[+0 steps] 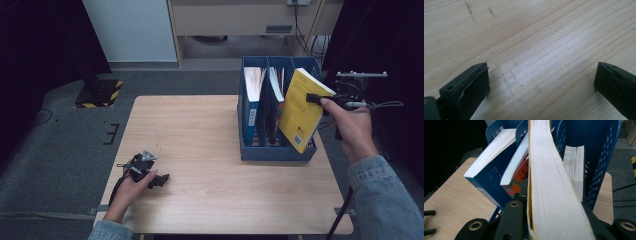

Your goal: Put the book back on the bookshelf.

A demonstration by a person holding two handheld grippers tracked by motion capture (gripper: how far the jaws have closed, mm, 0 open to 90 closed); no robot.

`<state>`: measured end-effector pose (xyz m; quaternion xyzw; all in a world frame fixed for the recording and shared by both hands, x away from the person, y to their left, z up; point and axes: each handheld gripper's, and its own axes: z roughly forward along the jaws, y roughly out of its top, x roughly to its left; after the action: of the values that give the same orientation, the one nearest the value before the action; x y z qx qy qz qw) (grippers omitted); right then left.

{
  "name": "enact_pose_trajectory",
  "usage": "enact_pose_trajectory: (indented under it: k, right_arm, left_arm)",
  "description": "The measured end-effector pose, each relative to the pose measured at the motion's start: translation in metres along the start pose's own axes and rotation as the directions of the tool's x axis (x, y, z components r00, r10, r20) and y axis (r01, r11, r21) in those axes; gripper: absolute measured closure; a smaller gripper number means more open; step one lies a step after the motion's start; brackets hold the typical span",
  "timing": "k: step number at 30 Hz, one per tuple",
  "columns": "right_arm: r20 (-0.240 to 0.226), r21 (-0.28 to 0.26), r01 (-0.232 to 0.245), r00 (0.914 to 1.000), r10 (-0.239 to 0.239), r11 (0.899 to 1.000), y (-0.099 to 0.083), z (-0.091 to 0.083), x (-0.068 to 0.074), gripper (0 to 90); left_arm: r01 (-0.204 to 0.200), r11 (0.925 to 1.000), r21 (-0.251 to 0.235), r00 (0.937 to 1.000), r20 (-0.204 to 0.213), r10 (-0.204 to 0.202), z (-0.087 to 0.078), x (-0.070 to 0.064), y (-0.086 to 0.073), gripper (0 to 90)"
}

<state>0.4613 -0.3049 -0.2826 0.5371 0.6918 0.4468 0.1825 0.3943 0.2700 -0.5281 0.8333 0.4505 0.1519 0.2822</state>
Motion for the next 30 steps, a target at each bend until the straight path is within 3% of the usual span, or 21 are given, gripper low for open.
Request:
enact_pose_trajectory:
  k: [17,30]
  right_arm:
    - [0.015,-0.027,-0.022,0.9996,0.022,0.999,0.008,0.033,0.014,74.9]
    - [0.032,-0.057,-0.053,0.998,0.055,0.997,0.011,0.049,0.011,74.8]
  left_arm:
    - [-0.004,1.0,-0.003,1.0,0.005,0.004,0.0,-0.001,0.0,0.0]
    - [-0.008,1.0,-0.003,0.9999,0.006,0.008,0.001,-0.001,0.001,0.0]
